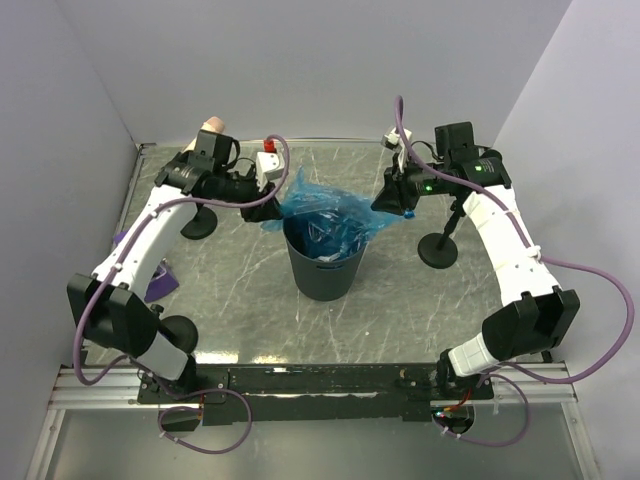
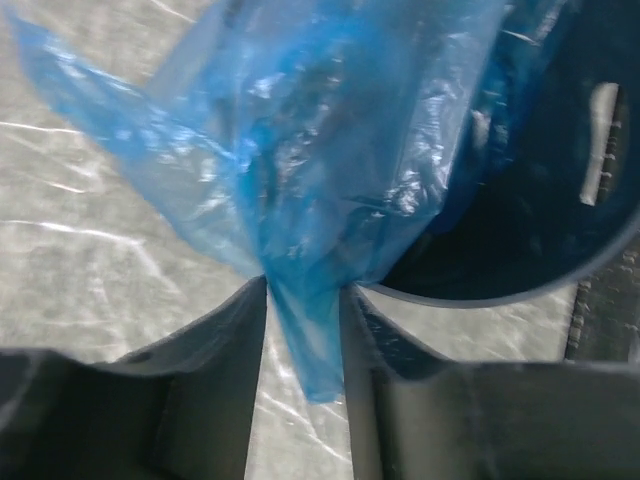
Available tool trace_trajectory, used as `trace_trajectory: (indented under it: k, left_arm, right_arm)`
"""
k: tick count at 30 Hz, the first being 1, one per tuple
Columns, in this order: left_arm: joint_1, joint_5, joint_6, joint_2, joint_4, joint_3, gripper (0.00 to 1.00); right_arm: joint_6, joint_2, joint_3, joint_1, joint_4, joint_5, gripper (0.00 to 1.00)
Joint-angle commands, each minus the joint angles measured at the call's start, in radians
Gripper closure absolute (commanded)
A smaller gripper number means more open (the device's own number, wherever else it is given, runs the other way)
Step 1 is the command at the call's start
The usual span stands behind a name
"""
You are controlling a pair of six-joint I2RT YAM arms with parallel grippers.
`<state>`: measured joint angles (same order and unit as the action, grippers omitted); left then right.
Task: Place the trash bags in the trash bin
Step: Place the trash bag in the trash bin.
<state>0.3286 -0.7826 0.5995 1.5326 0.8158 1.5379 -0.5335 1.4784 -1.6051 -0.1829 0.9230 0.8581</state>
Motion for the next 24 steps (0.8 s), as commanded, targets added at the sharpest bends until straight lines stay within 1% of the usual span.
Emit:
trace_trajectory:
  k: [1, 2, 3, 4, 5, 9, 13, 16, 20, 24]
  left_arm:
    - [0.000, -0.113, 0.089, 0.037, 0.177, 0.080, 0.81]
    - [-0.002, -0.115, 0.089, 0.046, 0.192, 0.093, 0.90]
    - [-0.002, -0.112, 0.091, 0.049, 0.203, 0.106, 0.95]
    - [-0.002, -0.107, 0.095, 0.047, 0.209, 0.114, 0.99]
    - [-0.002, -0.104, 0.092, 0.038, 0.209, 0.119, 0.99]
    - [-0.002, -0.095, 0.077, -0.044, 0.166, 0.101, 0.99]
    - [-0.002, -0.089, 0.078, -0.150, 0.088, 0.004, 0.99]
    - [0.001, -0.060, 0.129, -0.210, 0.068, -0.051, 0.99]
    - [0.012, -0.027, 0.212, -0.245, 0.109, -0.073, 0.99]
    - [0.039, -0.021, 0.276, -0.291, 0.123, -0.139, 0.99]
  right_arm:
    - [-0.034, 0.011, -0.032, -0.015, 0.030, 0.064, 0.72]
    - [-0.028, 0.005, -0.026, -0.016, 0.022, 0.067, 0.78]
    - [-0.022, -0.003, -0.019, -0.016, 0.014, 0.073, 0.85]
    - [-0.022, -0.009, -0.021, -0.018, 0.017, 0.078, 0.92]
    - [-0.026, -0.013, -0.029, -0.020, 0.026, 0.087, 0.99]
    - [-0.022, -0.073, -0.015, -0.029, 0.046, 0.101, 1.00]
    - [-0.045, -0.154, 0.056, -0.040, 0.048, 0.082, 1.00]
    - [-0.065, -0.190, 0.082, -0.047, 0.072, 0.067, 1.00]
    - [-0.097, -0.257, 0.135, -0.070, 0.083, 0.029, 1.00]
    - [-0.163, -0.332, 0.220, -0.139, 0.079, -0.042, 1.00]
